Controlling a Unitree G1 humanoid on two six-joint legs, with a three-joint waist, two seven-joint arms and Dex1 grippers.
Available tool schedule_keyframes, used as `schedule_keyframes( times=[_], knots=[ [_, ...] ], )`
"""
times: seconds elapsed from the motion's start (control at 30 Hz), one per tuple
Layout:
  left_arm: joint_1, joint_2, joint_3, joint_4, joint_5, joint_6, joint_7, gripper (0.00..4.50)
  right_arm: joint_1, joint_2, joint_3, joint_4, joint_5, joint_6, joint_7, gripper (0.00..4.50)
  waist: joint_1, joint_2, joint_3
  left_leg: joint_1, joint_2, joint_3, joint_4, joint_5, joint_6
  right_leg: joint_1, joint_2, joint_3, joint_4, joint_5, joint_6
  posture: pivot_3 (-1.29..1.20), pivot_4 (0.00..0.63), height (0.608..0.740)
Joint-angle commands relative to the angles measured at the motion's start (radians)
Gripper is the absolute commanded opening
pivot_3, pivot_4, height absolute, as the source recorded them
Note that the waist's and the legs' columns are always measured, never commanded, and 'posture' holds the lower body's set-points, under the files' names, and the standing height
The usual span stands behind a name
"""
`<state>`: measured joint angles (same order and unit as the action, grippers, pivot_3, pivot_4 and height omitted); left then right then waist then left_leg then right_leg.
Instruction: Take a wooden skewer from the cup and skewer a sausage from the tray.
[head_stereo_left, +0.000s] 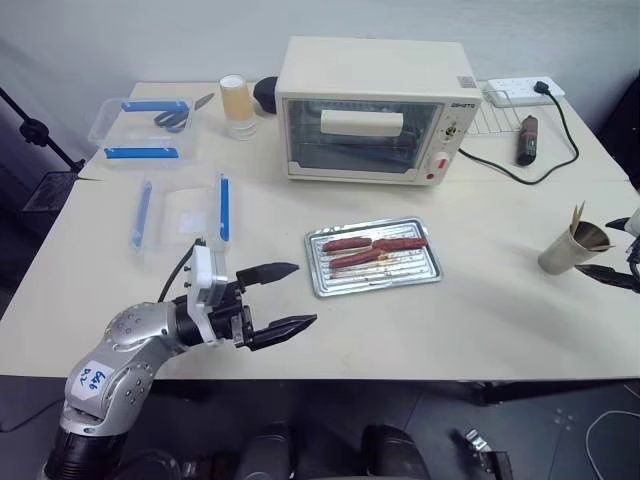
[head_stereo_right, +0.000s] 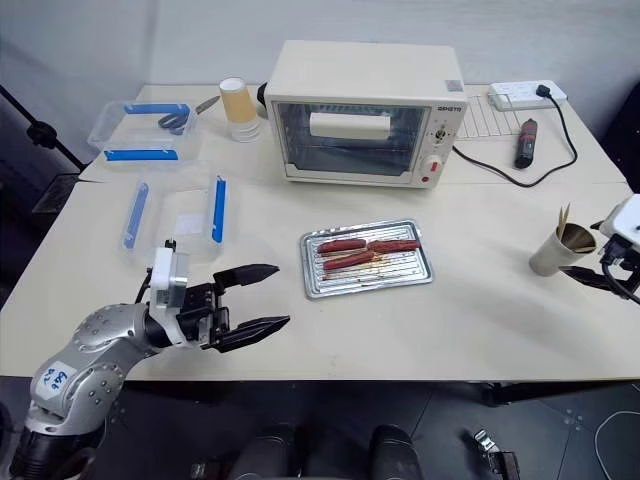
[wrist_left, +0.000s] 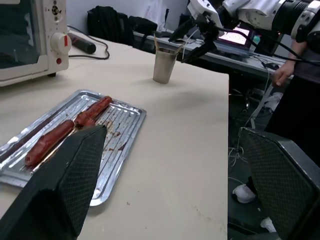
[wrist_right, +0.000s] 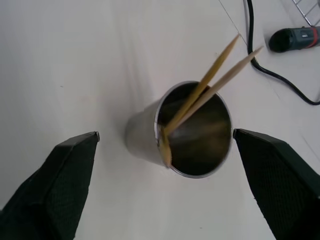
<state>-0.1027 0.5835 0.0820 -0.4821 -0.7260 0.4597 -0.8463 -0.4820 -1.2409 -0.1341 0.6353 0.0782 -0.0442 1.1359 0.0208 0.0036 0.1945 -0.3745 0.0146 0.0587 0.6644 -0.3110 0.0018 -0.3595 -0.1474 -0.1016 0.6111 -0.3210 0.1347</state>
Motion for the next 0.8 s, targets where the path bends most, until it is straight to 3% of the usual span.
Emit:
schedule_keyframes(
  times=[0.03,0.2,0.43,0.8],
  knots=[
    [0.008,-0.001,0.021,-0.045,-0.001,-0.021,0.011,4.5,-0.048,-0.029,0.011,0.038,-0.025,-0.021,0.023,4.11,0.001,0.0,0.0,0.0,0.0,0.0,0.0,0.0,0.0,0.0,0.0,0.0,0.0,0.0,0.0,0.0,0.15,0.74],
    [0.007,-0.001,0.02,-0.04,0.003,-0.025,0.015,4.5,-0.091,-0.018,0.018,0.06,-0.029,-0.031,0.037,2.6,-0.001,0.0,0.0,0.0,0.0,0.0,0.0,0.0,0.0,0.0,0.0,0.0,0.0,0.0,0.0,0.0,0.15,0.74],
    [0.007,0.0,0.018,-0.031,0.008,-0.032,0.013,4.5,-0.086,-0.025,0.008,0.046,-0.019,-0.013,0.07,0.05,0.0,0.0,0.0,0.0,0.0,0.0,0.0,0.0,0.0,0.0,0.0,0.0,0.0,0.0,0.0,0.0,0.15,0.74],
    [0.008,-0.003,0.012,-0.01,0.026,-0.05,-0.006,4.5,-0.042,-0.088,-0.075,-0.051,0.068,0.111,0.181,0.02,0.002,0.001,0.0,0.0,0.0,0.0,0.0,0.0,0.0,0.0,0.0,0.0,0.0,0.0,0.0,0.0,0.15,0.74]
  ],
)
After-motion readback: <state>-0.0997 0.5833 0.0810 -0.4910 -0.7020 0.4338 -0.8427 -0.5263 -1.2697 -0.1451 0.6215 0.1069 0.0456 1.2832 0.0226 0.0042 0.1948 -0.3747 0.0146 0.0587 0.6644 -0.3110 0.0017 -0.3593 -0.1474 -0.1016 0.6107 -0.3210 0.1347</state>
